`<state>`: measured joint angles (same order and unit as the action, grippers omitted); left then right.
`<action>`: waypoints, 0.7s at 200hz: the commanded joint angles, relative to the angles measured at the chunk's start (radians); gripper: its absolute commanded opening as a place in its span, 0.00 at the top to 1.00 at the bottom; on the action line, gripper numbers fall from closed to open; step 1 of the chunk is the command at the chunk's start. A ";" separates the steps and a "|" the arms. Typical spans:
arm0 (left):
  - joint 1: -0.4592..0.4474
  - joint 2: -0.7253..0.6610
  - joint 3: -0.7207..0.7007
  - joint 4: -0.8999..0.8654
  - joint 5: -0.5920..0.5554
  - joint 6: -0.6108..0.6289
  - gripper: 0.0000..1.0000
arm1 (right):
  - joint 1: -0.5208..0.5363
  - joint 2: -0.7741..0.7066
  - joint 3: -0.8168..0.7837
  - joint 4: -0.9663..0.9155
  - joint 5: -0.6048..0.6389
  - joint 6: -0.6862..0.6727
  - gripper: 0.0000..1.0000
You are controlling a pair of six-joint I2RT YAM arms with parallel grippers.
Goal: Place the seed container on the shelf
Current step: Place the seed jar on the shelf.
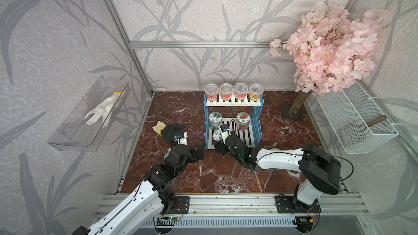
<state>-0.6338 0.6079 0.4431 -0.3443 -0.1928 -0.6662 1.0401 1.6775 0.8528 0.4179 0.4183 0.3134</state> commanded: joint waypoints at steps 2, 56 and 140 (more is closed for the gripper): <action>0.003 -0.008 0.010 -0.015 -0.016 -0.013 0.00 | 0.016 0.021 0.038 -0.031 0.092 0.072 0.23; 0.003 0.014 -0.033 0.089 0.101 -0.011 0.00 | 0.028 0.095 0.094 -0.057 0.155 0.079 0.23; 0.003 -0.005 -0.060 0.120 0.152 0.010 0.00 | 0.026 0.152 0.123 -0.008 0.157 0.090 0.19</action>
<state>-0.6338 0.6193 0.4046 -0.2451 -0.0502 -0.6724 1.0630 1.8130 0.9379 0.3717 0.5674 0.3809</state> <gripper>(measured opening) 0.999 0.893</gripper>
